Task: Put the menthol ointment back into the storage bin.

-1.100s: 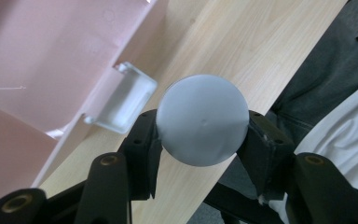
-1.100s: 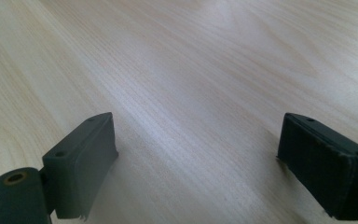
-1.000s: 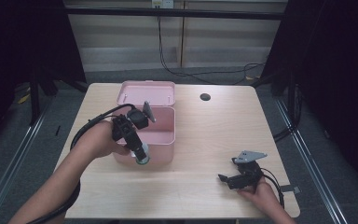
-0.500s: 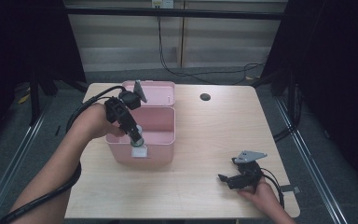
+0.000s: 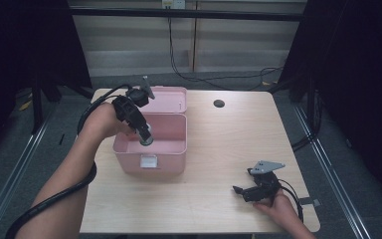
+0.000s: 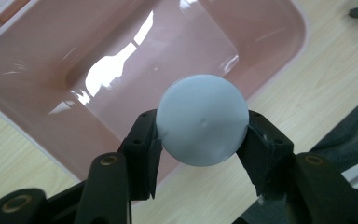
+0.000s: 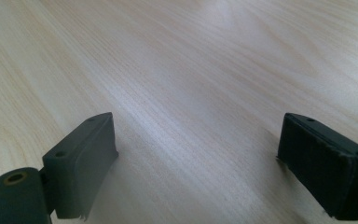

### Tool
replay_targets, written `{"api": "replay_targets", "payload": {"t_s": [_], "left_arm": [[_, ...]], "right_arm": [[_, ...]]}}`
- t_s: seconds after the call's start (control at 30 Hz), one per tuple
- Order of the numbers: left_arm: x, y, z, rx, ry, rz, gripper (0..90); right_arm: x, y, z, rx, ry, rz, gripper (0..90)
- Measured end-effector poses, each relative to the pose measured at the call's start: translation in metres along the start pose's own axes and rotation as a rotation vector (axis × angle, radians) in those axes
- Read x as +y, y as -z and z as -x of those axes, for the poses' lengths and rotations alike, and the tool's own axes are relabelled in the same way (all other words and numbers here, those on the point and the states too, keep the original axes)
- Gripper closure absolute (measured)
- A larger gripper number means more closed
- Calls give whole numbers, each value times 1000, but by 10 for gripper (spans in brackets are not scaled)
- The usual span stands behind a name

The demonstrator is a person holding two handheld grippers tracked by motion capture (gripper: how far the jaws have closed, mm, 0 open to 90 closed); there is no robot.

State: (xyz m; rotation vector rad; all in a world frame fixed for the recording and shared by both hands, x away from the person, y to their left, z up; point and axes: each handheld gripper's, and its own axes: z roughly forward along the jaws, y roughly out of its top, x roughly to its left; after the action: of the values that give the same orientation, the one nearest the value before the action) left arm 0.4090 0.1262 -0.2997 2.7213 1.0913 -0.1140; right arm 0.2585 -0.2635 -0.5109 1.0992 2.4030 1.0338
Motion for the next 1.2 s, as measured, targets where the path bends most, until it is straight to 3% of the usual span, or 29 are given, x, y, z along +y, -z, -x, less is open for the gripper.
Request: {"api": "replay_targets", "payload": {"t_s": [0.3, 0.4, 1.2], "left_arm": [[5, -24, -19, 16, 66, 7, 506], [7, -31, -24, 43, 77, 6, 506], [20, -76, -46, 93, 205, 29, 506]], "right_arm": [[0, 0, 0, 0, 0, 0, 108], [0, 0, 0, 0, 0, 0, 108], [0, 0, 0, 0, -2, 0, 108]]}}
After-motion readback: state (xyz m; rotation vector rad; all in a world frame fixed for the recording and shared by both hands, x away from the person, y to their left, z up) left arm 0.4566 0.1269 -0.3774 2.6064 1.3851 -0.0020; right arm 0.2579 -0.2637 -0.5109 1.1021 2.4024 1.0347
